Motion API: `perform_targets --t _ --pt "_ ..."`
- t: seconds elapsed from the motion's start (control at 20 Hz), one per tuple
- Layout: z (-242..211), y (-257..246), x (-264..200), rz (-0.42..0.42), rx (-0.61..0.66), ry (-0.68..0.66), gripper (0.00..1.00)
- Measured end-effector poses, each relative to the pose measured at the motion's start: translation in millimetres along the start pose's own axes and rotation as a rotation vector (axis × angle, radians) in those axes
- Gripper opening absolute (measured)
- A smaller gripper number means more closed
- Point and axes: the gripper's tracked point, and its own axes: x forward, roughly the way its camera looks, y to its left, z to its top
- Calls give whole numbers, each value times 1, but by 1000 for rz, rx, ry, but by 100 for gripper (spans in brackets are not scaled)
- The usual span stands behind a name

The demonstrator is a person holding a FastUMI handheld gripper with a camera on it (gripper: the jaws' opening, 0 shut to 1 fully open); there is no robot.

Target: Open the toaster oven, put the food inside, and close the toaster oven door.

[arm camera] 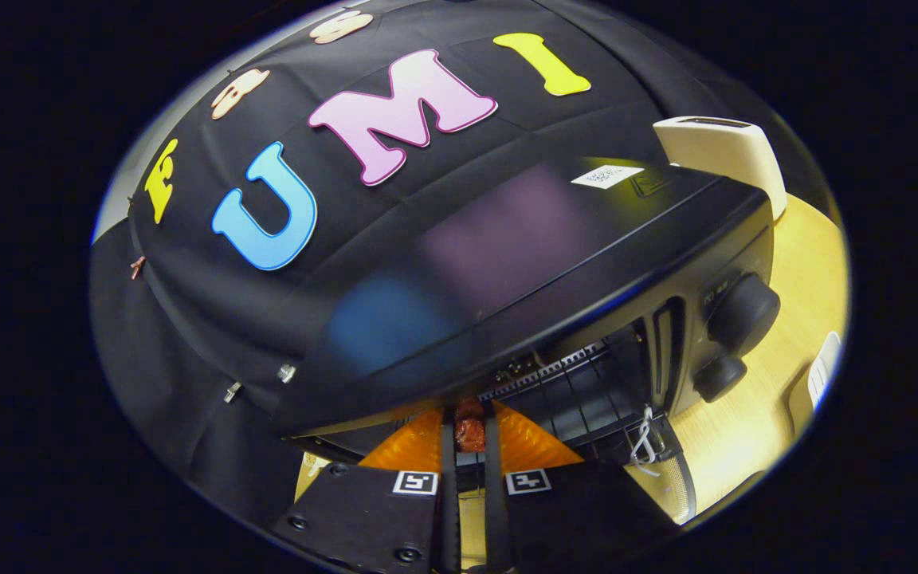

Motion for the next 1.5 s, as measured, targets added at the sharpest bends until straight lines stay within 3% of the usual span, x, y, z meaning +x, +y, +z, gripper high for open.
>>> perform_targets --t 0.1,0.4,0.45,0.65,1.2,1.5 --pt "0 -15 3 -66 -81 5 23" --pt "11 -28 -3 -120 -154 -16 91" --pt "15 -30 -6 -136 -168 -23 96" --pt "13 -33 -20 -159 -219 -10 98" --pt "-8 3 -98 -66 -319 6 98" --pt "-51 6 -148 -36 -353 107 98"
